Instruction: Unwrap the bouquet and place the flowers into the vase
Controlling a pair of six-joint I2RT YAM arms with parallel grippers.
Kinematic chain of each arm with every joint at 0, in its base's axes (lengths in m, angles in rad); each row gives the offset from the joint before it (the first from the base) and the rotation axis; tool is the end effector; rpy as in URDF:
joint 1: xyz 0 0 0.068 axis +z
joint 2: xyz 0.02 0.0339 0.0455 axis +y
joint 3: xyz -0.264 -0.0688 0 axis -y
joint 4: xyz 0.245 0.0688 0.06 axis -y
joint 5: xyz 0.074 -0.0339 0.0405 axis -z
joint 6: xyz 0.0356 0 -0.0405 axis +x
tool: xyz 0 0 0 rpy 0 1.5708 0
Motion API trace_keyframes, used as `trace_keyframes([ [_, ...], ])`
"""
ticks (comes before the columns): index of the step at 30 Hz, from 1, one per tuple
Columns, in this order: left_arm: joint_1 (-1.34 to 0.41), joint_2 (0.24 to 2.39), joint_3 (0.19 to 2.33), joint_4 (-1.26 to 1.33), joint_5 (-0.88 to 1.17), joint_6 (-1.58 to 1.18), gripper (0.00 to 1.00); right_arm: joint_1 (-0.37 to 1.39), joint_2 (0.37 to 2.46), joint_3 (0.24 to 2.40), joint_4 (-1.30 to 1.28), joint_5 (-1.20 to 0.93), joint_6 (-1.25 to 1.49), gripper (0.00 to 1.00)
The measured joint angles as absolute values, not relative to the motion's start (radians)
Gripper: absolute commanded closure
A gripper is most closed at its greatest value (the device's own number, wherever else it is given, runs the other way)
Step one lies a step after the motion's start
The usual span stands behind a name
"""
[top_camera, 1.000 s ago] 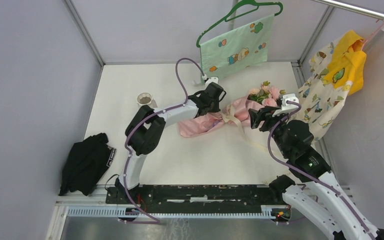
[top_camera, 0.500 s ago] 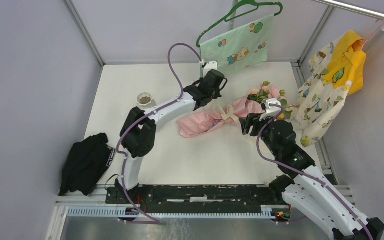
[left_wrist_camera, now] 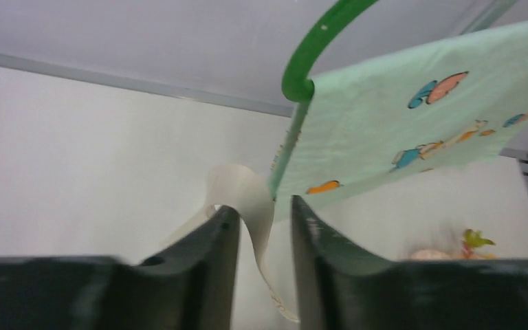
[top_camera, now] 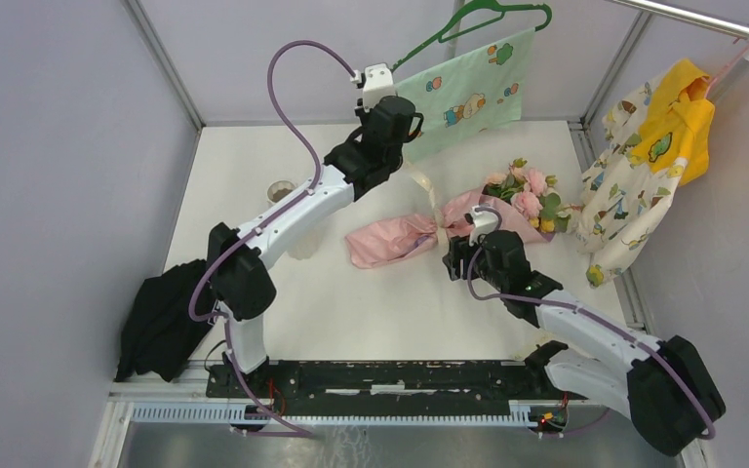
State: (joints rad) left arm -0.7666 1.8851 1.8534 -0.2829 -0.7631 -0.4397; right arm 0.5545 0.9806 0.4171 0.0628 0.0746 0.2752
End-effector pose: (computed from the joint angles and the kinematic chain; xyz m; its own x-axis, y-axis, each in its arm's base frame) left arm 0.3363 -0.2897 0.3859 -0.2136 -0.2214 -0.9515 -0.0696 0.9750 -0.2112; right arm 0.1785 0.1074 0.2001 -0.5203 -0.0035 -0.8540 -0.3409 0.9177 0.2040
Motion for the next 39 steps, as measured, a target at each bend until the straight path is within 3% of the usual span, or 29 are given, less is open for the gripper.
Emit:
trace_keyframes([
  [4,-0.762,1.890,1.870,-0.284,-0.831,-0.394,0.34,0.554,1.118,0.431,0.123,0.060,0.274,0.40],
  [8,-0.760,1.880,1.834,-0.260,-0.845,-0.386,0.30,0.554,1.214,0.461,0.150,0.043,0.273,0.41],
  [11,-0.761,1.836,1.714,-0.236,-0.836,-0.387,0.19,0.554,1.218,0.478,0.163,0.041,0.273,0.38],
  [13,-0.760,1.813,1.652,-0.229,-0.826,-0.385,0.18,0.554,1.217,0.498,0.165,0.043,0.270,0.37],
  [20,-0.760,1.794,1.578,-0.198,-0.748,-0.379,0.62,0.555,1.251,0.606,0.140,0.097,0.249,0.37],
  [24,-0.760,1.797,1.514,-0.176,-0.696,-0.403,0.75,0.554,1.268,0.636,0.118,0.165,0.239,0.38],
  [33,-0.760,2.075,1.526,-0.142,-0.579,-0.429,0.82,0.534,1.233,0.621,0.019,0.326,0.246,0.39],
  [39,-0.761,2.191,1.544,-0.145,-0.524,-0.429,0.82,0.393,1.244,0.561,-0.027,0.305,0.268,0.40],
])
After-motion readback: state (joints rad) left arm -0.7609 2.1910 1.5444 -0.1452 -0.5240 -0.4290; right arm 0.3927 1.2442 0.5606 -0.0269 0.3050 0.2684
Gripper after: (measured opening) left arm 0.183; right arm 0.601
